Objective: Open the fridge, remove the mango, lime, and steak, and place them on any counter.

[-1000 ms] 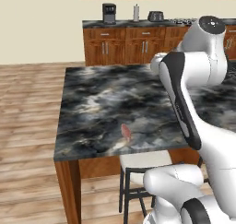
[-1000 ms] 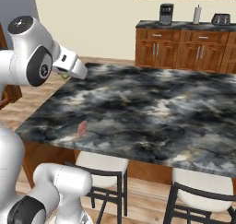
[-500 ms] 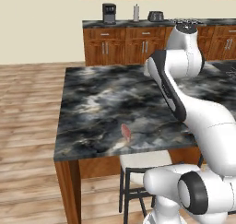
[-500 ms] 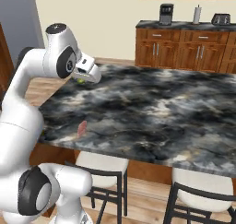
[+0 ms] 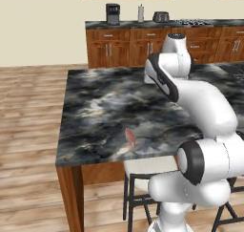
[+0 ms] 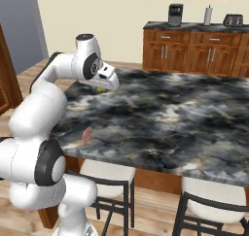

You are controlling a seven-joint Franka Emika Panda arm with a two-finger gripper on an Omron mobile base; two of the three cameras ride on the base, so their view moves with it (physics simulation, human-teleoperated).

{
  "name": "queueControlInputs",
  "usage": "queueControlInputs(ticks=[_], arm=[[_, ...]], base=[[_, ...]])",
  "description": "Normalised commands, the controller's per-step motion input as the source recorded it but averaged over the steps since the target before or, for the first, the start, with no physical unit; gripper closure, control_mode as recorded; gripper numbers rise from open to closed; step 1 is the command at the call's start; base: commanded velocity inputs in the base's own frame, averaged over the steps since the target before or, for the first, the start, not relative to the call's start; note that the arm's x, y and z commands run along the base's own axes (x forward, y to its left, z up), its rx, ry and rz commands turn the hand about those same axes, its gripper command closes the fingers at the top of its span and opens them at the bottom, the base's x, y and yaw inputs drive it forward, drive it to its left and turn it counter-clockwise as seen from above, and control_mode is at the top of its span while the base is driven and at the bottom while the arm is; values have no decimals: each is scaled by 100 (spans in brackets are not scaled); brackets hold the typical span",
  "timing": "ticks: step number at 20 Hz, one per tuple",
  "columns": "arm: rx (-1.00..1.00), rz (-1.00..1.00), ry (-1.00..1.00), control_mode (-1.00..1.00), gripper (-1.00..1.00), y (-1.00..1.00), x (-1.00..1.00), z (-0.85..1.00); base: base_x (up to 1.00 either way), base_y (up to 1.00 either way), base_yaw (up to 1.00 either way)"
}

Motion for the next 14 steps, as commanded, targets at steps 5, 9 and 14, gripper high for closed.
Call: queueControlInputs(ticks=[5,9,14], arm=[[0,0,19,-100,100,-21,53,-78],[0,0,16,-100,100,-9,37,-100],[0,0,20,-100,100,-8,40,-100]], base=[[0,0,0],[0,0,0],[0,0,0]])
